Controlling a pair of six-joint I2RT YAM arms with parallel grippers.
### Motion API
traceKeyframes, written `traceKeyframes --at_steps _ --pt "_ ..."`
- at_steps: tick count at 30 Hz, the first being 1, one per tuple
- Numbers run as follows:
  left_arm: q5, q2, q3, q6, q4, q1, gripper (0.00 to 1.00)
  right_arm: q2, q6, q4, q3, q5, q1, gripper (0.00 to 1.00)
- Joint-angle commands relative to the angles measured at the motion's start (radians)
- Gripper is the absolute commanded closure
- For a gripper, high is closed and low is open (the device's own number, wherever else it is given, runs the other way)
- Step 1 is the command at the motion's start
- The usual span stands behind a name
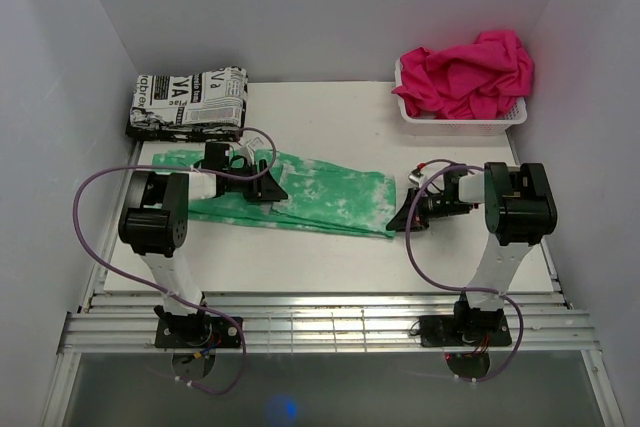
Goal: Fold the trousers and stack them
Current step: Fold the trousers
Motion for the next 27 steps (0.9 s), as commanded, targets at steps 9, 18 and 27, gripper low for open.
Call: traceKeyframes --at_steps 9,18,27 --pt "-0.03 -0.052 -0.052 0.016 -0.036 0.005 0.43 -0.121 -0.286 -0.327 0.096 0.183 -0.175 0.12" --pt "-0.004 -0.082 -0.019 0.045 -0.081 0.002 0.44 0.018 0.037 -0.022 0.158 0.171 -0.17 0.03" --pt "0.002 -0.236 0.055 0.088 -0.183 0.157 0.39 0.086 0.044 0.015 0.162 0.079 -0.127 0.47"
